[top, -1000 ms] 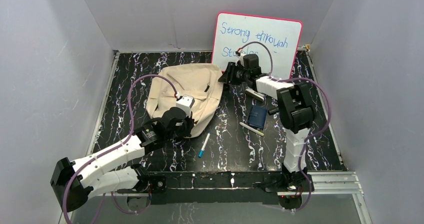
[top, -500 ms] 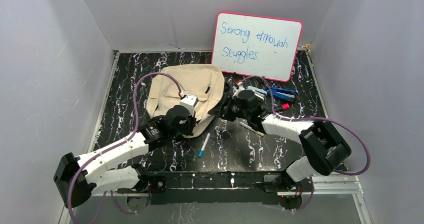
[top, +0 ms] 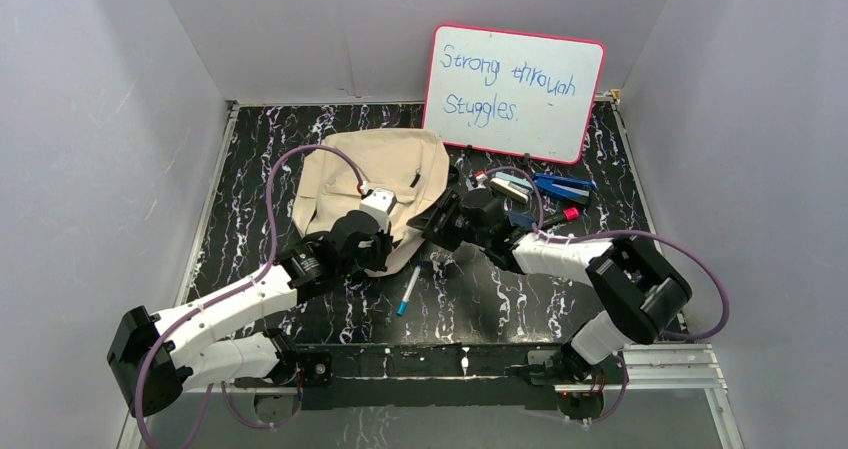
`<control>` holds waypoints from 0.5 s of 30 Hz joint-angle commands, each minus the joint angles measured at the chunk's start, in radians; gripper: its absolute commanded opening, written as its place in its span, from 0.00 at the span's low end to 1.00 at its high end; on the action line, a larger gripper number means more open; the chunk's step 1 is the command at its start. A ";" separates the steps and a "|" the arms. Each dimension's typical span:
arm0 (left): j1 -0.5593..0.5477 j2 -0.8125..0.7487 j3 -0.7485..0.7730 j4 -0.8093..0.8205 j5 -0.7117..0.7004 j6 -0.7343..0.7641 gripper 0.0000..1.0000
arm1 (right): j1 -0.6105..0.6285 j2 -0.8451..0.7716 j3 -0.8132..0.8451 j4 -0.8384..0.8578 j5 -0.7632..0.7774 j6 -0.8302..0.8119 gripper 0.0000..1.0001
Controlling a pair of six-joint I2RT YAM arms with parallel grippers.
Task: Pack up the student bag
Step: Zip the student bag at the center of the board.
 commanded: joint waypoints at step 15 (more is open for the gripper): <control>-0.001 -0.039 0.022 -0.012 -0.205 -0.043 0.00 | 0.037 0.079 -0.009 0.162 -0.009 0.045 0.00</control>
